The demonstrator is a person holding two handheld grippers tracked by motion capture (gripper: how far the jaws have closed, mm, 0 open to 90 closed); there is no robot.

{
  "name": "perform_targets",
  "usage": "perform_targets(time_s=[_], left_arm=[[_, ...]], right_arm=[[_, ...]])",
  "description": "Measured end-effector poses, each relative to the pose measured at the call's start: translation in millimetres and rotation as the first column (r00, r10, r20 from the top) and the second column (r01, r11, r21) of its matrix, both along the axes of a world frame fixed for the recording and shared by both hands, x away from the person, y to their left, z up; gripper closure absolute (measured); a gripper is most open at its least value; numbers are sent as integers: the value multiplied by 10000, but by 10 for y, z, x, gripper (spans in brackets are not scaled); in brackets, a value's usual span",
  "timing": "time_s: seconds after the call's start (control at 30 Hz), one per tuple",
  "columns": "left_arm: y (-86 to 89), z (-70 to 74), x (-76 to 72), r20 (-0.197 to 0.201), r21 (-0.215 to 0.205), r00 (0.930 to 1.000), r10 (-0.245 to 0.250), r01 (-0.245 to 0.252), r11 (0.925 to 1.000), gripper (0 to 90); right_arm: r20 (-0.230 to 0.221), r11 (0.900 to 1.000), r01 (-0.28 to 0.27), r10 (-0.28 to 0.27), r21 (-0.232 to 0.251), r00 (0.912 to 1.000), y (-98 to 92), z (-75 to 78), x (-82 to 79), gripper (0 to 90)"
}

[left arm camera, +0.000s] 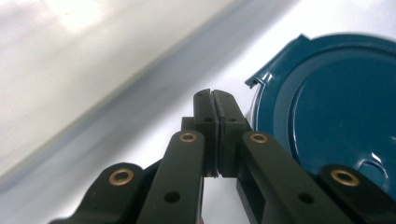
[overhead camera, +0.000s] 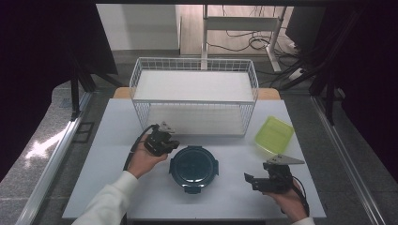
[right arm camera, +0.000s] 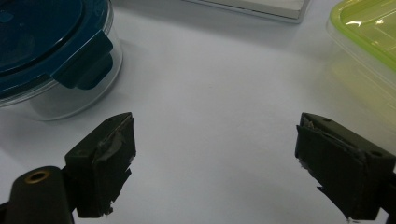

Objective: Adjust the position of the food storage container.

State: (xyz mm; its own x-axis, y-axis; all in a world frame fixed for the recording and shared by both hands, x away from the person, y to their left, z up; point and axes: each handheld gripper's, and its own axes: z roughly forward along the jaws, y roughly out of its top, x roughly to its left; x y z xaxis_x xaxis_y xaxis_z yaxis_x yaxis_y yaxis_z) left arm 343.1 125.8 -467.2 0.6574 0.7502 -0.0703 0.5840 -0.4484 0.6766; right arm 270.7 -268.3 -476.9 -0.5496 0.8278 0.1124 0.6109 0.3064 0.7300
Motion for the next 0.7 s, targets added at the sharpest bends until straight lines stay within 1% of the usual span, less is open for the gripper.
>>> perform_targets(time_s=[0.03,0.1,0.13,0.17,0.23,0.3,0.33,0.37,0.4,0.43,0.5,0.53,0.6,0.67,0.7], left_arm=[[37,37,-32,8,-180,9998,199,-199,9996,893],[118,111,-111,63,-607,9992,400,-395,9974,885],[157,141,-158,28,-787,9988,495,-492,9957,879],[196,163,-207,-2,-880,9987,510,-508,9948,873],[268,192,-317,10,-871,9978,667,-664,9940,865],[336,198,-417,-241,-1021,9970,735,-756,9919,841],[365,197,-471,-278,-1043,9965,788,-812,9912,815],[387,192,-530,-258,-1095,9952,948,-971,9892,779],[413,186,-583,-201,-1108,9946,1019,-1036,9884,723],[434,175,-633,-231,-1139,9942,1050,-1070,9877,653],[457,154,-699,-460,-958,9950,882,-923,9911,496],[463,145,-733,-470,-890,9940,986,-1025,9907,414],[482,133,-777,-519,-926,9938,979,-1024,9904,342],[499,126,-801,-481,-941,9936,1024,-1066,9898,306],[508,119,-811,-490,-962,9923,1135,-1178,9884,292]], right_arm=[[23,10000,-9,8,14,10000,-9,-1,3,122],[-5,10000,34,-34,42,10000,-18,-3,6,122],[31,10000,31,-31,22,10000,-22,-5,9,122],[40,10000,36,-36,32,10000,-22,-3,9,122],[49,10000,31,-31,45,10000,-17,4,2,122],[85,10000,15,-16,35,10000,-10,6,0,122],[78,10000,20,-20,44,10000,-4,6,0,122],[78,10000,6,-7,33,10000,-1,5,1,122],[86,10000,-21,21,39,10000,1,4,2,122],[126,10000,-59,59,38,9999,4,3,5,122],[153,10000,-76,75,23,9999,12,6,6,121],[149,9999,-87,87,51,9999,19,11,2,121],[212,9999,-153,152,37,9997,26,17,-4,118],[212,9998,-151,149,124,9997,26,22,-7,115],[204,9998,-125,122,169,9997,27,23,-8,114]])
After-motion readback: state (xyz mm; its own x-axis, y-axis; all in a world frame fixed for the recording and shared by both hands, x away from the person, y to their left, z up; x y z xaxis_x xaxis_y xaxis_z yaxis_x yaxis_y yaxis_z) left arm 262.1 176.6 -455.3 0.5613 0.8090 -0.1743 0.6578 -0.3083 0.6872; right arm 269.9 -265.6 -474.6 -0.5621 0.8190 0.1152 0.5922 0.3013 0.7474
